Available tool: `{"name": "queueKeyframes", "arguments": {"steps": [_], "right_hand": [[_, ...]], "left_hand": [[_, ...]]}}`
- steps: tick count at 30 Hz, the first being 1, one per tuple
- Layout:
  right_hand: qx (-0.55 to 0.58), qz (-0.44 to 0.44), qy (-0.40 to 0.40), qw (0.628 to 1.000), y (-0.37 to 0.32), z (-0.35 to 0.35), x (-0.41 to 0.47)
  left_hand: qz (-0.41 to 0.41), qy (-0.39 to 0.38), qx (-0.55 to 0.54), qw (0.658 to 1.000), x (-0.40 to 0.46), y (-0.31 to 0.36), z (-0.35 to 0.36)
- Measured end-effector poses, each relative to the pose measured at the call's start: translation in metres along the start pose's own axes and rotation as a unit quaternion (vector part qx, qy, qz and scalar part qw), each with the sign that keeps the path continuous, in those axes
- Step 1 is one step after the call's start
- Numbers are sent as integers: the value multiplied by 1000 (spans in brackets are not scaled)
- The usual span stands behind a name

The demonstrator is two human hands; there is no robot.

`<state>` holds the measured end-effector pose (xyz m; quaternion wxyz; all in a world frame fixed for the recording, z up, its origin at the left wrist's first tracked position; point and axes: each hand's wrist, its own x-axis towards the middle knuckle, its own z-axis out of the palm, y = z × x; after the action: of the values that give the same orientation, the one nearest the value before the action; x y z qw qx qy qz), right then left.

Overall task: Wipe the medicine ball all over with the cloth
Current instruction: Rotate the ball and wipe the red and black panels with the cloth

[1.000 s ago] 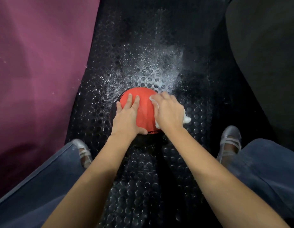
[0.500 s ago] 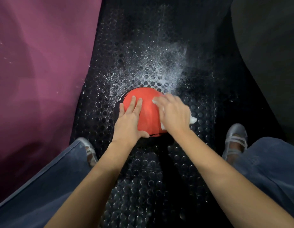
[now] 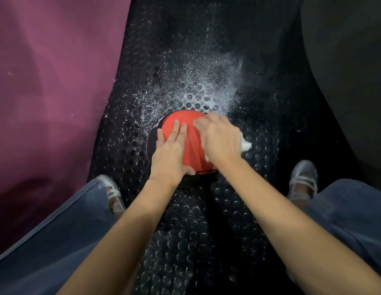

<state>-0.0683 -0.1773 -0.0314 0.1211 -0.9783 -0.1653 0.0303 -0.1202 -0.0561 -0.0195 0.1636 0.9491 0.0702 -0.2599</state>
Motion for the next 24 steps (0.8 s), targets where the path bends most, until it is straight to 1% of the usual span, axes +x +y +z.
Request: {"name": "queueKeyframes", "arguments": {"steps": [2,3,4,7,9,10,14,17,19,20,23,24], "right_hand": [[-18,-66,7,998,-7,-1,-16],[-15,-80,17,997,-5,-1,-16],[-1,-67,1,998,-1,-1,-9],[38,40,-21,998,9,0,12],[54,71,-23,996,7,3,12],[62,73,-19,995,4,2,10],[60,53,-27,996,-8,1,-2],[57,4,18,998,-15,3,-21],[57,-20,33,998,-8,10,-27],[67,-6,17,998,-3,12,-24],[106,114,-29,987,13,14,-4],[103,127,-33,986,13,14,-1]], "left_hand": [[0,-4,-7,1000,-1,-3,-1],[0,-3,-6,1000,-2,-4,-1],[1,-4,-2,1000,-3,-4,-1],[4,-7,6,1000,-4,-3,-2],[4,-10,17,1000,-4,-2,-6],[2,-12,27,1000,-4,-2,-8],[-25,-11,46,999,-3,4,-14],[-44,-13,30,999,-5,-1,-12],[-40,-10,20,999,-10,-8,-10],[-39,-13,19,999,-14,-11,-10],[-37,-13,4,999,-17,-14,-10],[-37,-12,2,999,-17,-13,-10]]}}
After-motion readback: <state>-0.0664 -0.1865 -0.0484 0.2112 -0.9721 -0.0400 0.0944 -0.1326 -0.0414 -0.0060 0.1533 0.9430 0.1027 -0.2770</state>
